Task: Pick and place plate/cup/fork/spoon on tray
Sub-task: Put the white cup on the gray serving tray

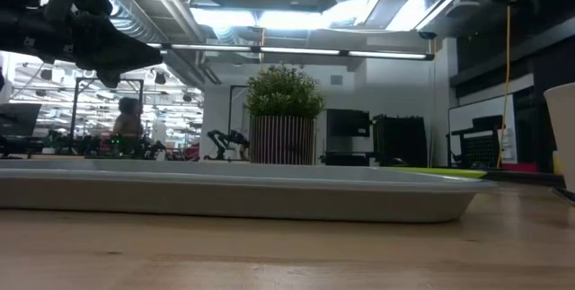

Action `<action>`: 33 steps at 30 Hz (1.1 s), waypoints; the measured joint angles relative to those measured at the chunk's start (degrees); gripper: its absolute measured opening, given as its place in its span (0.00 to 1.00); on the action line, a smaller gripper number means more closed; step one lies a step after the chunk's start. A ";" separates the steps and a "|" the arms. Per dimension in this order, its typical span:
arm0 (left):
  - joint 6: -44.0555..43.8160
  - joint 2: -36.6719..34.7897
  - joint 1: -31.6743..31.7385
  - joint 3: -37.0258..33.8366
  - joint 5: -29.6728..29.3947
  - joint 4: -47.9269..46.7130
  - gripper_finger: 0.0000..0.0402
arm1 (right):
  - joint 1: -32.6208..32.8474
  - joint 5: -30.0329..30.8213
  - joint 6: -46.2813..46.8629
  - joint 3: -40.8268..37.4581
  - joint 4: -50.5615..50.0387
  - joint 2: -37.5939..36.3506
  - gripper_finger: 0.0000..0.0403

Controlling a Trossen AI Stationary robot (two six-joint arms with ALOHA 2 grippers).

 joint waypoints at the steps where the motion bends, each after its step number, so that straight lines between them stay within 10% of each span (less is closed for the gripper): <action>1: 0.00 -0.02 -0.01 0.00 0.00 0.00 0.13 | 0.31 -0.78 0.67 0.00 -0.23 0.78 0.35; 25: 0.13 -0.02 0.01 0.00 -0.07 -0.02 0.13 | 0.93 -2.12 3.54 0.00 8.75 5.74 0.35; 33: 0.03 -0.02 0.01 0.00 -0.07 -0.02 0.13 | 0.80 -0.73 3.28 0.02 -5.20 5.26 0.35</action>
